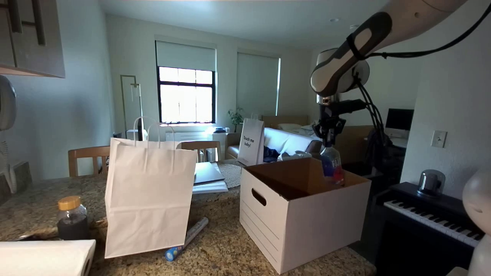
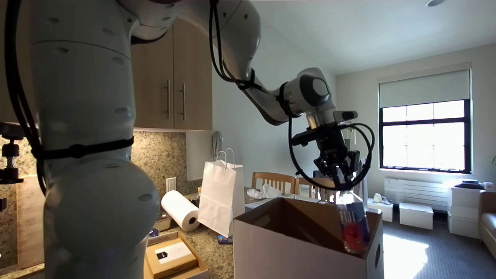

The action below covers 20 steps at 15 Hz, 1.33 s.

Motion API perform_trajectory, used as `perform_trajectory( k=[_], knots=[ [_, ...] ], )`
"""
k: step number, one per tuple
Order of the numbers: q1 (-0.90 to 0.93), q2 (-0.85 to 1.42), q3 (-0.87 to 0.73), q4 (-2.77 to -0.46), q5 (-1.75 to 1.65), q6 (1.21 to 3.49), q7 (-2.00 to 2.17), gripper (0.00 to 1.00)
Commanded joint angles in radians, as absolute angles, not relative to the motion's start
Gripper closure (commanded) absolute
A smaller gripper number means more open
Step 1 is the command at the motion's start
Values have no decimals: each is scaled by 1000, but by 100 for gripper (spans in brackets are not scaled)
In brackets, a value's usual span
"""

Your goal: Put the bottle in the box

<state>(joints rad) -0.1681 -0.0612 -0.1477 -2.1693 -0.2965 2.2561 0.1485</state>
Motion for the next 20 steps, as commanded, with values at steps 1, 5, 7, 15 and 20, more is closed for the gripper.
perform_trajectory(
  k=[1,5,7,15,20],
  knots=[
    [-157,-40,-144,-2201,-267,2315,125,86],
    [-131,-76,-127,-2218,-210,2324,98,86],
    [-118,-98,-121,-2233,-159,2323,89,86],
    [-150,-153,-141,-2507,-193,2507,176,86],
    [-140,-253,-139,-2568,-109,2553,126,22]
  ],
)
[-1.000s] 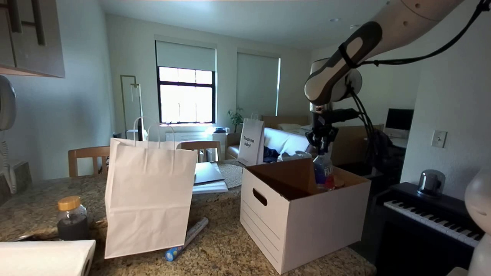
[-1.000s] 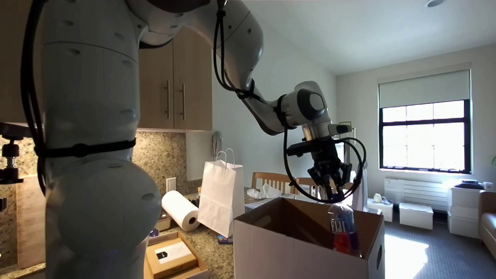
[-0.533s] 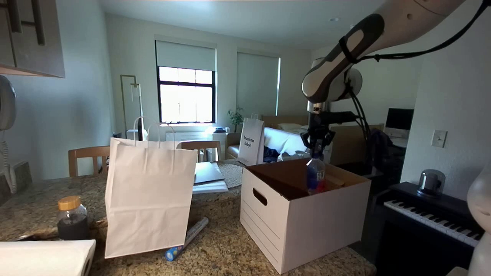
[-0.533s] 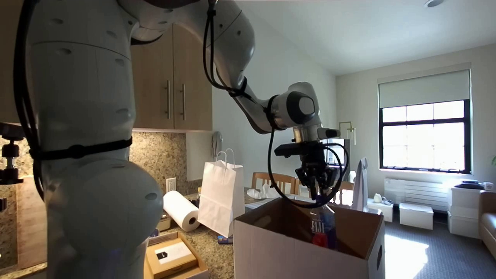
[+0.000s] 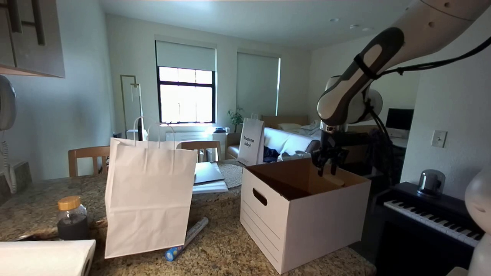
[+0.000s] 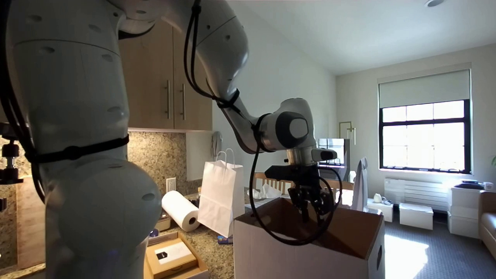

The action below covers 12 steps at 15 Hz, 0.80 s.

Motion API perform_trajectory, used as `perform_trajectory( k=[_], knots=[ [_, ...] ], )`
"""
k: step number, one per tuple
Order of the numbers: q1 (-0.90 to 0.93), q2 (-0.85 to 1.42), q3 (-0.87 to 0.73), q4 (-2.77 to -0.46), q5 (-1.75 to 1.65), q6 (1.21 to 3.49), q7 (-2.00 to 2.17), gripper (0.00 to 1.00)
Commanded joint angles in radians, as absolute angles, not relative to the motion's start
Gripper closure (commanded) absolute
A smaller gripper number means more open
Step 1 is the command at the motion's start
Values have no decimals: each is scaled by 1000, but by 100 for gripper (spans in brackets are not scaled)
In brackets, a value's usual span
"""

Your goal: Put the bottle in the box

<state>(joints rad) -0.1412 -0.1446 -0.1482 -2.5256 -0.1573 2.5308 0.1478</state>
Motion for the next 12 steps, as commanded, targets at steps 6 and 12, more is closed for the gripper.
perform_trajectory(
  k=[6,12],
  knots=[
    [-38,-432,-87,-2424,-3,2378,54,0],
    [61,-448,-79,-2186,105,1870,-80,0]
  ],
)
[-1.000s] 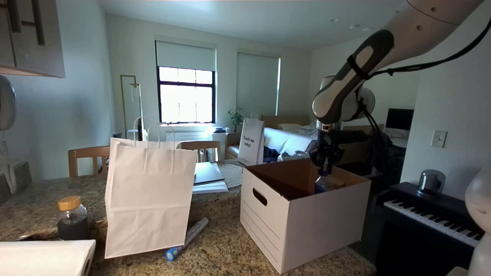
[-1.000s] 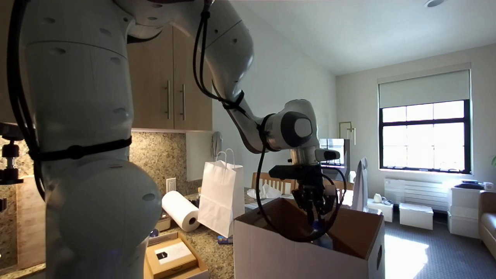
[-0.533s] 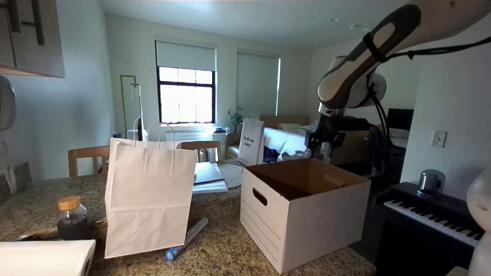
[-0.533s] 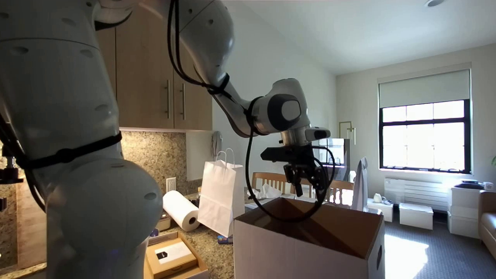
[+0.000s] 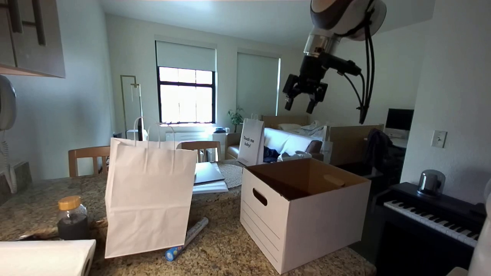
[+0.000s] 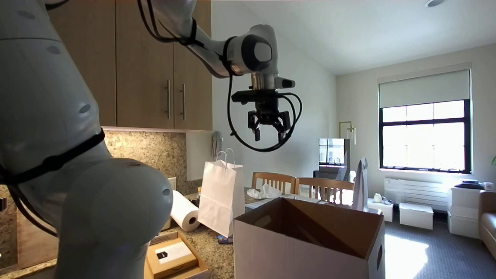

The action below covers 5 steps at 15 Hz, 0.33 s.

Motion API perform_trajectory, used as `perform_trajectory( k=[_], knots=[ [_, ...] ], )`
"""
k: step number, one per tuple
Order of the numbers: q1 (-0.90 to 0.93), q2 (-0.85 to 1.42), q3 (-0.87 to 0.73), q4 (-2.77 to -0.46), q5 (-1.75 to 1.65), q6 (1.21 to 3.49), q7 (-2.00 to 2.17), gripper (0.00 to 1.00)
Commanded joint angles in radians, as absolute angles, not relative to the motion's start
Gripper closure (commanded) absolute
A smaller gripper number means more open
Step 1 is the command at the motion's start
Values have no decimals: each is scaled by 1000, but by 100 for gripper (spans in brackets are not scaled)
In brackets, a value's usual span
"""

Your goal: Put the bottle in the box

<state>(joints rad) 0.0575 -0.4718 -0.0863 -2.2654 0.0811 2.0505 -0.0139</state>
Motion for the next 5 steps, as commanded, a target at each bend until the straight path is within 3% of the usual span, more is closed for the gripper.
perform_trajectory(
  k=[1,5],
  knots=[
    [41,-470,-65,-2232,94,1968,-35,0],
    [39,-466,-62,-2216,93,1946,-36,0]
  ],
)
